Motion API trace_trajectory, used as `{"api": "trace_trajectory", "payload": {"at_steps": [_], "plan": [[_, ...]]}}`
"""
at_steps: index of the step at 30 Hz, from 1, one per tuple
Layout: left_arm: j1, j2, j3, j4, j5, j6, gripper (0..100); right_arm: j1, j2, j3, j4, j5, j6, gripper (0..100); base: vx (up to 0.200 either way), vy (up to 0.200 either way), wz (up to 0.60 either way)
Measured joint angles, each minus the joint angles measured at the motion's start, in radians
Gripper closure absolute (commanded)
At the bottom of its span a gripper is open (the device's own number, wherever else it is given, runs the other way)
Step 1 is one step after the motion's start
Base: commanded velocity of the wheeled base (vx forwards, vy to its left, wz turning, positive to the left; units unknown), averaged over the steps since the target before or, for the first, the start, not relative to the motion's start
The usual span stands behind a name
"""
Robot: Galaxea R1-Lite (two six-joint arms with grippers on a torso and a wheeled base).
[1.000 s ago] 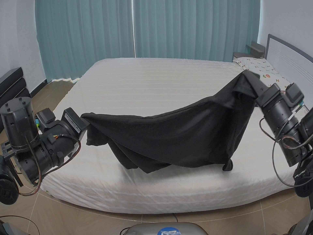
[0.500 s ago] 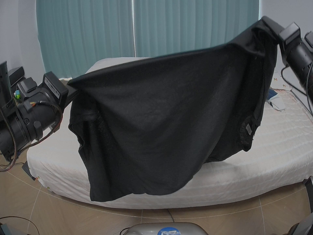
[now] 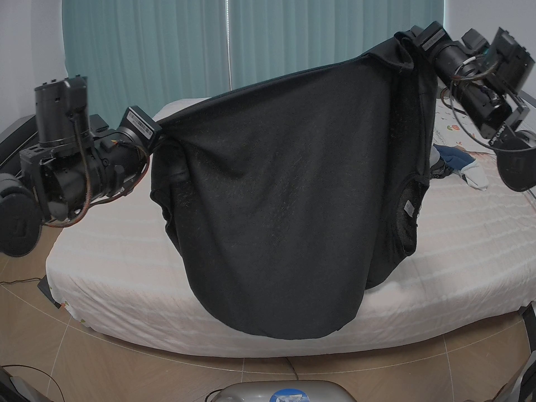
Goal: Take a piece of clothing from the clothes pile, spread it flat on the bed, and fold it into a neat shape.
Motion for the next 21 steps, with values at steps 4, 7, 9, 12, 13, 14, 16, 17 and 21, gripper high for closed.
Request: {"api": "trace_trajectory", "payload": {"at_steps": [4,7,9,12,13,14,16,17,21], "plan": [[0.017,0.078,-0.039,0.006,-0.001,-0.001,100,-0.021,0.081,-0.04,0.001,0.0,0.001,100,0.1,0.0,0.0],[0.023,0.133,-0.073,0.009,-0.005,-0.002,100,-0.03,0.134,-0.059,-0.018,0.001,0.001,100,0.2,0.0,0.0],[0.026,0.165,-0.096,0.009,-0.012,-0.002,100,-0.035,0.167,-0.076,-0.039,0.001,0.001,100,0.2,0.0,0.0],[0.029,0.215,-0.131,0.008,-0.018,-0.001,100,-0.043,0.214,-0.101,-0.064,-0.001,0.002,100,0.2,0.0,0.0],[0.029,0.234,-0.147,0.005,-0.017,0.0,100,-0.045,0.229,-0.106,-0.071,-0.001,0.002,100,0.2,0.0,0.0],[0.03,0.252,-0.166,0.005,-0.017,0.001,100,-0.047,0.243,-0.111,-0.076,-0.002,0.003,100,0.2,0.0,0.0],[0.031,0.285,-0.206,0.006,-0.017,0.003,100,-0.05,0.269,-0.118,-0.086,-0.004,0.003,100,0.2,0.0,0.0],[0.032,0.304,-0.226,0.007,-0.016,0.004,100,-0.052,0.283,-0.121,-0.09,-0.004,0.003,100,0.2,0.0,0.0],[0.036,0.378,-0.289,0.011,-0.017,0.005,100,-0.062,0.34,-0.139,-0.097,0.0,0.002,100,0.2,0.0,0.0]]}}
